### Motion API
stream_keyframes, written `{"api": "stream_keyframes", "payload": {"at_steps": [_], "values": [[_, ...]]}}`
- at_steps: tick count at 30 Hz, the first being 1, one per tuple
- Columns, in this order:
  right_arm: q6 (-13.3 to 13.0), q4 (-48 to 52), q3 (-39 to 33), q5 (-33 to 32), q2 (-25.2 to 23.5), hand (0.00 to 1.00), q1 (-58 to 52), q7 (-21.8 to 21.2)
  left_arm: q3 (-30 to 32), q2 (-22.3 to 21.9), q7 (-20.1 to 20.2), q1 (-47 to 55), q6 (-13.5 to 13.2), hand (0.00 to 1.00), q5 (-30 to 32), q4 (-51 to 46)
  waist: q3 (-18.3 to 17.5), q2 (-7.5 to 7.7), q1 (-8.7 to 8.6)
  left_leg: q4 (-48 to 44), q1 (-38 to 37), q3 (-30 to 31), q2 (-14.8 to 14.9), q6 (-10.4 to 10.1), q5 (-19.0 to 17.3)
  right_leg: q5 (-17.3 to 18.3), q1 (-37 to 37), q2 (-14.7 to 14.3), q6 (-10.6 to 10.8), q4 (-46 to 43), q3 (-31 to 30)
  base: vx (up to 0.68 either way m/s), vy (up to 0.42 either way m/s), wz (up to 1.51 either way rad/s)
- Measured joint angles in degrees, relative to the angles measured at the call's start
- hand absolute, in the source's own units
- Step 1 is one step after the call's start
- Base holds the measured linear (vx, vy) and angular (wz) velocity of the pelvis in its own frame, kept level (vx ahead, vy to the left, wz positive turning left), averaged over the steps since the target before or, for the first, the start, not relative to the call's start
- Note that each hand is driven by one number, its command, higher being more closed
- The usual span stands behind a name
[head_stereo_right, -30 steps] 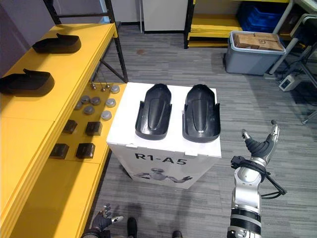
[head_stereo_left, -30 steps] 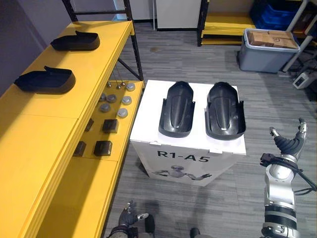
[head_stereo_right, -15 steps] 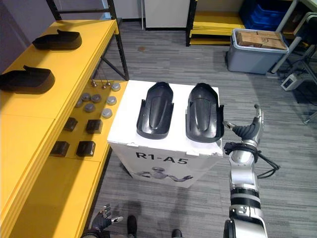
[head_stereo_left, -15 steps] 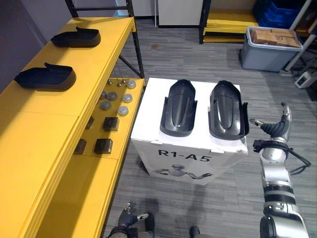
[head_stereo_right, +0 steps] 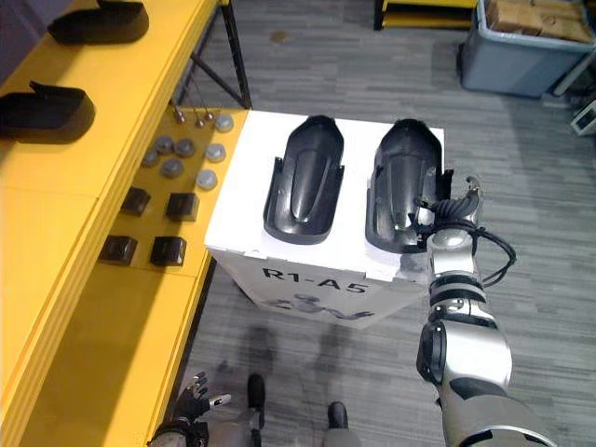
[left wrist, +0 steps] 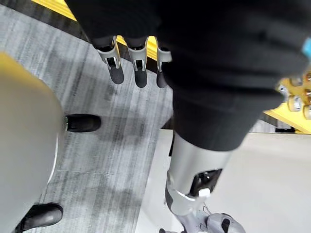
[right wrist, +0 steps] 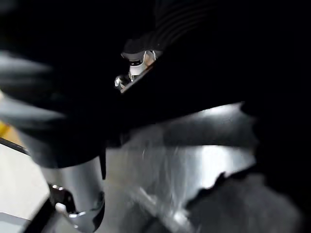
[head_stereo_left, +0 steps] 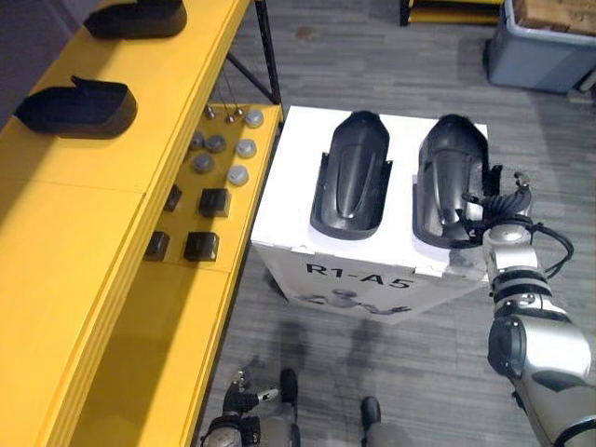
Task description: Walk over and take plastic housings, then place them on the shelf
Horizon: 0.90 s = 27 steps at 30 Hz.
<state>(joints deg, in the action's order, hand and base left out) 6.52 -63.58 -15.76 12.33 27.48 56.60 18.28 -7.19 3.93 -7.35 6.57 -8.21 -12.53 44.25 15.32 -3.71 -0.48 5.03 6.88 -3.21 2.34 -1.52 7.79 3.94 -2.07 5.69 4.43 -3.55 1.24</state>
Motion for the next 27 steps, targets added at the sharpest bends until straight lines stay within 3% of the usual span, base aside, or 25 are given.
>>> {"api": "stream_keyframes", "payload": {"at_steps": [1, 2, 9, 19, 25, 27], "values": [[0.05, -0.52, -0.03, -0.01, 0.21, 0.00, 0.39, -0.14, -0.01, -0.02, 0.00, -0.22, 0.02, 0.00, -0.08, 0.20, 0.13, 0.02, -0.03, 0.00, 0.00, 0.01, -0.03, 0.00, 0.00, -0.06, 0.01, 0.03, 0.02, 0.00, -0.02, 0.04, 0.009, 0.01], [0.08, -0.92, -0.07, 0.01, 0.72, 1.00, 0.80, -0.44, -0.01, -0.10, 0.00, -0.66, 0.03, 0.00, -0.26, 0.59, 0.44, 0.02, 0.00, 0.00, 0.00, 0.04, -0.11, 0.00, 0.00, -0.13, 0.02, 0.11, 0.03, -0.03, -0.02, 0.04, 0.008, 0.02], [-0.02, -2.73, -2.32, 0.27, 1.92, 1.00, 2.45, -3.68, 0.00, -0.16, 0.07, -2.41, 0.16, 0.00, -0.74, 1.96, 2.08, 0.10, -0.23, 0.12, 0.01, 0.10, -0.09, -0.29, 0.19, -0.16, 0.13, 0.11, 0.01, -0.09, 0.02, 0.00, 0.001, 0.00], [-0.07, -3.44, -3.24, 0.27, 2.09, 1.00, 1.68, -3.69, 0.07, 0.16, 0.11, -3.70, 0.41, 0.00, -0.74, 3.23, 3.17, 0.92, -1.33, 0.23, -0.54, -0.04, 0.24, -0.52, 0.33, -0.15, 0.20, -0.10, 0.02, -1.05, -0.14, 0.00, 0.000, 0.00], [-0.15, 7.88, 0.24, 0.29, 0.80, 1.00, -4.71, -3.65, -0.04, 0.12, 0.13, -3.97, 0.51, 0.00, -0.74, 3.03, 3.30, 1.22, -1.31, 0.21, -0.70, -0.01, 0.42, -0.54, 0.33, -0.16, 0.24, -0.21, 0.04, -1.25, -0.10, 0.00, 0.000, 0.00], [-0.05, 18.03, 0.26, 0.38, -0.72, 1.00, -10.48, -3.56, -0.02, 0.11, 0.12, -3.95, 0.57, 0.00, -0.74, 2.94, 3.26, 1.30, -1.36, 0.19, -0.78, 0.02, 0.40, -0.54, 0.33, -0.16, 0.32, -0.18, 0.05, -1.29, -0.09, 0.00, 0.000, 0.00]]}}
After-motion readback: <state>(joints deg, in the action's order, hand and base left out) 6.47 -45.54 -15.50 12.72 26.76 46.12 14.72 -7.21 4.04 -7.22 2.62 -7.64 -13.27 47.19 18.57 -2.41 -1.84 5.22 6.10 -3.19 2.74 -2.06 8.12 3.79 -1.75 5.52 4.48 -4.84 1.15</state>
